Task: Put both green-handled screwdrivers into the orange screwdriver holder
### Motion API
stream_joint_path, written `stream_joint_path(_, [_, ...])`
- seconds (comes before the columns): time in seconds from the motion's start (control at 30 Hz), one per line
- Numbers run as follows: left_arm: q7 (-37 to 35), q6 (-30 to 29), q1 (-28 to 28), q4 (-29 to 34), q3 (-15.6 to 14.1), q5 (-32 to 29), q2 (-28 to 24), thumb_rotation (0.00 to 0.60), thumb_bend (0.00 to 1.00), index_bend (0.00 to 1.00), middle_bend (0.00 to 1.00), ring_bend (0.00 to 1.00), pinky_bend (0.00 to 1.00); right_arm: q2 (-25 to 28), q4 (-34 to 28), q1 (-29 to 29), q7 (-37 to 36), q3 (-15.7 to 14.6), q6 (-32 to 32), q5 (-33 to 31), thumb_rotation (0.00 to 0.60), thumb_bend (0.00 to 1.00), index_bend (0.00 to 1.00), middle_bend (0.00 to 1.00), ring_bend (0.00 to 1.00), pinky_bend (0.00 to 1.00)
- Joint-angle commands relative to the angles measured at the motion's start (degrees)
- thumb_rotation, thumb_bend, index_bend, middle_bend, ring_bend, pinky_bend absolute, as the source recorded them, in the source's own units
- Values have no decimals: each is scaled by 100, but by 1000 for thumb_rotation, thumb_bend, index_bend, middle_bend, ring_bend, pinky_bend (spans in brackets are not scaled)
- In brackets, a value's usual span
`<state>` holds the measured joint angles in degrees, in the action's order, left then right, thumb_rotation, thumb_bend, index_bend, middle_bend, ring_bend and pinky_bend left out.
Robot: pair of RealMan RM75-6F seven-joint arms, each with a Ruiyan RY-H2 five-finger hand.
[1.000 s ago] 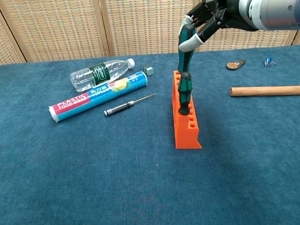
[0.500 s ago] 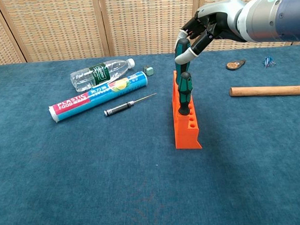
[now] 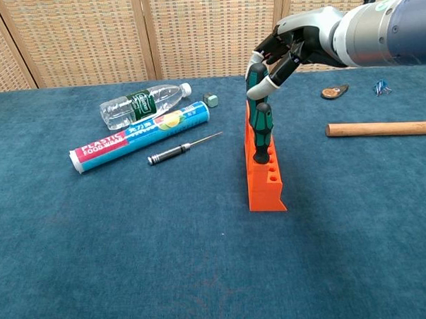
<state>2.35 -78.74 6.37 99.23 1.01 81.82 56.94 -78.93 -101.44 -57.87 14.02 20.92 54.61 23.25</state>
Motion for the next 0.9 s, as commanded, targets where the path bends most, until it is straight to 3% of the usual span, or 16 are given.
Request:
stream_joint_path(0.03, [-7, 0, 0, 1, 0, 0, -5, 600, 0, 0, 0, 0, 0, -2, 24, -5, -17, -9, -50, 7, 600, 437, 683, 154, 0, 0])
stream_joint_path(0.5, [-14, -2, -1, -2, -1, -8, -9, 600, 0, 0, 0, 0, 0, -6, 55, 13, -190, -23, -219, 145, 600, 292, 492, 154, 0, 0])
stream_joint_path(0.73, [-15, -15, -6, 2, -2, -1, -12, 600, 0, 0, 0, 0, 0, 20, 26, 37, -281, -9, -233, 233, 600, 233, 330, 155, 0, 0])
stream_joint_path(0.9, [-24, -26, -11, 4, -5, 9, -17, 600, 0, 0, 0, 0, 0, 69, -42, 66, -344, 10, -215, 277, 600, 227, 319, 154, 0, 0])
